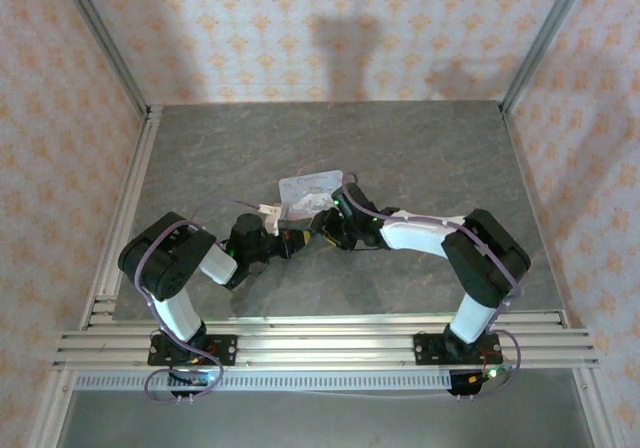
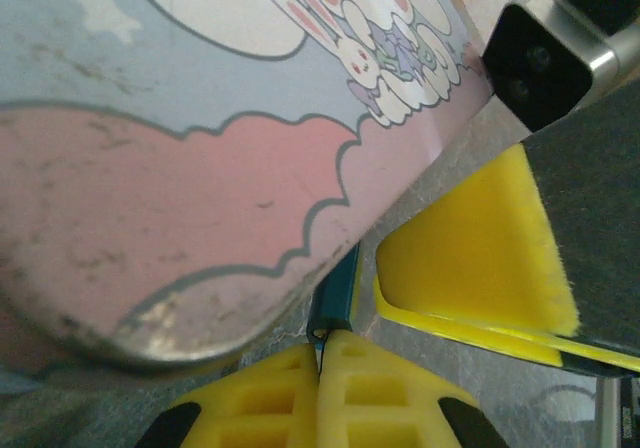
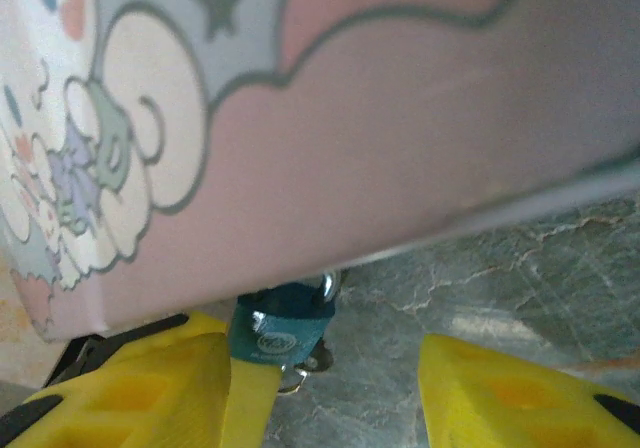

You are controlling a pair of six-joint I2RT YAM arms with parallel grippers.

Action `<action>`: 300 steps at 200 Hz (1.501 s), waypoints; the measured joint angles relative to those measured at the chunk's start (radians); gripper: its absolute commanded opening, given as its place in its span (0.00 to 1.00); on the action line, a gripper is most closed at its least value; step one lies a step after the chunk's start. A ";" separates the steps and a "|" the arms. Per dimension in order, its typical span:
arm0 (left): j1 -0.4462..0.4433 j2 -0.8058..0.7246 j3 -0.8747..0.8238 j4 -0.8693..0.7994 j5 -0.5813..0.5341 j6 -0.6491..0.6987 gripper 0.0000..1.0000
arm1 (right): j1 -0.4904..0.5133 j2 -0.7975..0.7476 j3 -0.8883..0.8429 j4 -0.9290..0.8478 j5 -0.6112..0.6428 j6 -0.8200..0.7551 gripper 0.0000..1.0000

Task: Unlock the padlock with the key

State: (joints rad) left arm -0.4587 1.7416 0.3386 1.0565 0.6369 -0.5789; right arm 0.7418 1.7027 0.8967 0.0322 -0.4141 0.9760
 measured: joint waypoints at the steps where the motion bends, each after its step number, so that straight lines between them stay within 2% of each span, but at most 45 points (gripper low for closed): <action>1: 0.000 0.000 0.000 0.000 0.000 -0.001 0.00 | 0.000 0.000 -0.001 0.002 0.000 0.001 0.51; 84: -0.013 -0.021 0.000 -0.017 -0.018 -0.050 0.00 | 0.016 0.001 -0.071 0.193 0.047 0.112 0.50; 129: -0.032 -0.021 -0.006 -0.019 -0.047 -0.053 0.00 | 0.026 0.012 -0.072 0.223 0.048 0.128 0.50; 160: -0.043 -0.032 -0.020 -0.014 -0.074 -0.053 0.00 | 0.026 0.032 -0.065 0.222 0.044 0.129 0.46; 230: -0.056 -0.076 -0.036 -0.034 -0.104 -0.050 0.00 | 0.026 0.058 -0.038 0.216 0.023 0.128 0.47; 243: -0.057 -0.082 -0.037 -0.044 -0.104 -0.050 0.00 | 0.026 0.058 -0.038 0.216 0.022 0.129 0.41; 273: -0.058 -0.093 -0.037 -0.073 -0.104 -0.046 0.00 | 0.030 0.058 -0.037 0.221 0.018 0.128 0.13; 300: -0.058 -0.102 -0.037 -0.090 -0.122 -0.029 0.00 | 0.030 0.058 -0.037 0.217 0.018 0.128 0.00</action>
State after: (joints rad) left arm -0.5171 1.6394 0.3019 0.9665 0.5152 -0.6075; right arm 0.7715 1.7611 0.8593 0.2493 -0.3962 1.1038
